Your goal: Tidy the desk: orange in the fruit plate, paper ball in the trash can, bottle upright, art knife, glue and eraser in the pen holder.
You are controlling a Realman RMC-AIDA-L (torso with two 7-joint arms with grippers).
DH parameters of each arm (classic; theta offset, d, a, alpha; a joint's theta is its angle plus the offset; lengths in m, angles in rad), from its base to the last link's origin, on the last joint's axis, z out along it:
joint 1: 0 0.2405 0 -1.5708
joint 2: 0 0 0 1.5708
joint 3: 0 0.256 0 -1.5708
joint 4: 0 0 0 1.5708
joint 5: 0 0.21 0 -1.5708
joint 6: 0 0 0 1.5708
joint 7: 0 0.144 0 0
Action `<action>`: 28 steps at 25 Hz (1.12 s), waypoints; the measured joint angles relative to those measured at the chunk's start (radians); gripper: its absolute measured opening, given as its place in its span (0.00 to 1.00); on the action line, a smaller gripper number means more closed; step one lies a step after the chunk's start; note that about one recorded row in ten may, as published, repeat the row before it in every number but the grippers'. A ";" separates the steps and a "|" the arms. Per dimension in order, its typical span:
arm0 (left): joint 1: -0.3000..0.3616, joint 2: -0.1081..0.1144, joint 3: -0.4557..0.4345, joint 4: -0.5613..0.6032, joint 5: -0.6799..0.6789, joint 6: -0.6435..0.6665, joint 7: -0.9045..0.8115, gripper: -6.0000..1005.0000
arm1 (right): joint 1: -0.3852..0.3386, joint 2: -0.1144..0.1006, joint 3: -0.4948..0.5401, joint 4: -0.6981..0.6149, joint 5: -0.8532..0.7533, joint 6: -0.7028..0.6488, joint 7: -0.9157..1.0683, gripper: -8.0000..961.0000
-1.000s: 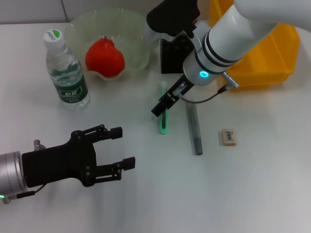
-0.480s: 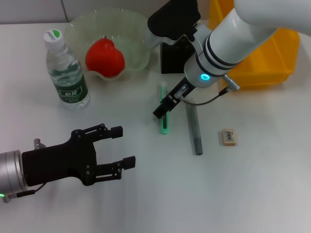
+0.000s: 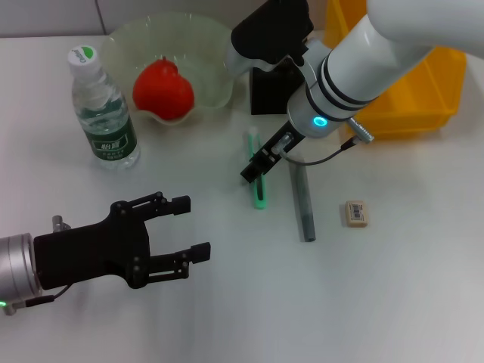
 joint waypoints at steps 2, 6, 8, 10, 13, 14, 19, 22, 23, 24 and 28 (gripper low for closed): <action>0.000 0.000 0.000 0.001 0.000 0.000 0.000 0.81 | -0.002 0.000 0.000 -0.001 0.000 0.000 0.000 0.83; -0.005 0.000 0.002 -0.001 -0.001 0.001 -0.001 0.81 | -0.004 0.000 0.000 -0.002 0.000 0.000 -0.001 0.68; -0.007 0.000 0.004 -0.001 -0.001 0.001 -0.002 0.81 | -0.005 0.000 0.000 -0.002 0.000 0.000 -0.001 0.59; -0.007 0.000 0.004 -0.001 -0.001 0.002 -0.002 0.81 | -0.005 0.000 0.000 -0.002 0.000 -0.001 -0.001 0.51; -0.008 0.000 0.005 -0.001 -0.001 0.002 -0.002 0.81 | -0.006 0.000 0.000 -0.002 0.000 -0.006 -0.001 0.37; -0.008 0.000 0.005 -0.001 -0.001 0.002 -0.002 0.81 | -0.006 0.000 0.000 -0.002 0.000 -0.006 -0.001 0.34; -0.008 0.000 0.006 -0.001 -0.001 0.003 -0.002 0.81 | -0.006 0.000 0.000 -0.002 0.000 -0.008 -0.001 0.31; -0.008 0.001 0.006 -0.001 -0.001 0.003 -0.002 0.81 | -0.005 0.000 0.000 -0.001 0.000 -0.008 0.000 0.31; -0.008 0.001 0.006 -0.001 -0.001 0.003 -0.002 0.81 | -0.006 0.000 0.001 -0.002 -0.001 -0.008 0.001 0.31; -0.008 0.001 0.006 -0.001 -0.001 0.003 -0.002 0.81 | -0.006 0.000 0.001 -0.002 -0.001 -0.008 0.001 0.31; -0.008 0.002 0.006 -0.001 -0.001 0.003 -0.002 0.81 | -0.006 0.000 0.002 -0.001 -0.003 -0.008 0.004 0.30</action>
